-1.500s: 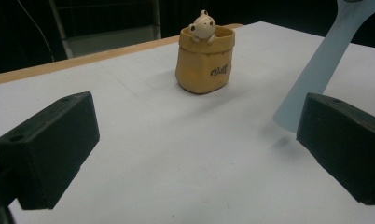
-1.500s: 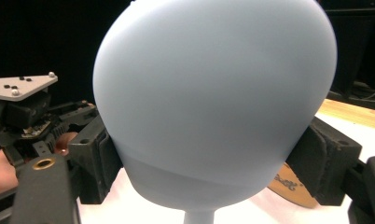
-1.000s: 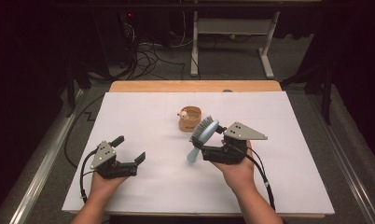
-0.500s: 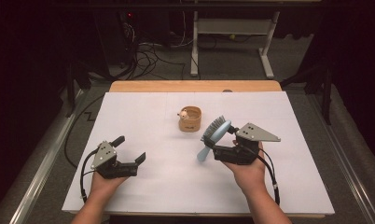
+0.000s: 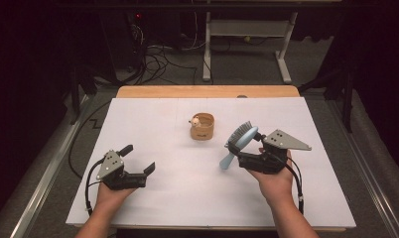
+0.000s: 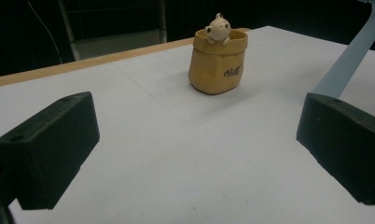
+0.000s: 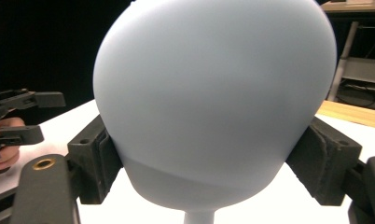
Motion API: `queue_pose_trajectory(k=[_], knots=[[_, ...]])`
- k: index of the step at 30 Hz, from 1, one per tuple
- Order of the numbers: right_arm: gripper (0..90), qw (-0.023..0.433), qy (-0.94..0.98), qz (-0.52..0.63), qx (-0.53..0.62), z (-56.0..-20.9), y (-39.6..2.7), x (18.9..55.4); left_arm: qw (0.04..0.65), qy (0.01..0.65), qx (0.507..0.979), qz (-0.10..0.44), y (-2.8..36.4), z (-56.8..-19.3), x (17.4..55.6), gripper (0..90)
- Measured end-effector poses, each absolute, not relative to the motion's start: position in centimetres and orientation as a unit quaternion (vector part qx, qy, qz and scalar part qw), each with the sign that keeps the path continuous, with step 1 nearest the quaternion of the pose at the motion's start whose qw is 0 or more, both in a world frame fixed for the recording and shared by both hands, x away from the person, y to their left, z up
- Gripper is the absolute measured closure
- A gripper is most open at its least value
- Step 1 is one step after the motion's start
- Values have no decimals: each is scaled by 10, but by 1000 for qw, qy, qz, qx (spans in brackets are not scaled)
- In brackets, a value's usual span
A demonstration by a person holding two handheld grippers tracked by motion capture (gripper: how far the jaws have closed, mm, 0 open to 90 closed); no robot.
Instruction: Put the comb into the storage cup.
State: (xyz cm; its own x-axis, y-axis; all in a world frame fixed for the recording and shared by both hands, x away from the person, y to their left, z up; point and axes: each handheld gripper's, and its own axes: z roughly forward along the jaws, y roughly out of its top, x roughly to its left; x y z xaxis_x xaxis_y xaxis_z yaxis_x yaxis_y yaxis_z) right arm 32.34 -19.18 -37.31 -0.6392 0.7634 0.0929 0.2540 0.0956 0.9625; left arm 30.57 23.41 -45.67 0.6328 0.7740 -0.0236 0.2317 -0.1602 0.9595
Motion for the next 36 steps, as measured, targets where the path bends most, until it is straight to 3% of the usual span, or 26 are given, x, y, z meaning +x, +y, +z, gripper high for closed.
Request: queue_pose_trajectory(k=[17,36], knots=[[210,248,688,564,384,-370,-215,331,553,342,720,243,234,-456,305,0],[210,257,685,569,376,-355,-202,343,553,336,724,240,232,-457,304,0]])
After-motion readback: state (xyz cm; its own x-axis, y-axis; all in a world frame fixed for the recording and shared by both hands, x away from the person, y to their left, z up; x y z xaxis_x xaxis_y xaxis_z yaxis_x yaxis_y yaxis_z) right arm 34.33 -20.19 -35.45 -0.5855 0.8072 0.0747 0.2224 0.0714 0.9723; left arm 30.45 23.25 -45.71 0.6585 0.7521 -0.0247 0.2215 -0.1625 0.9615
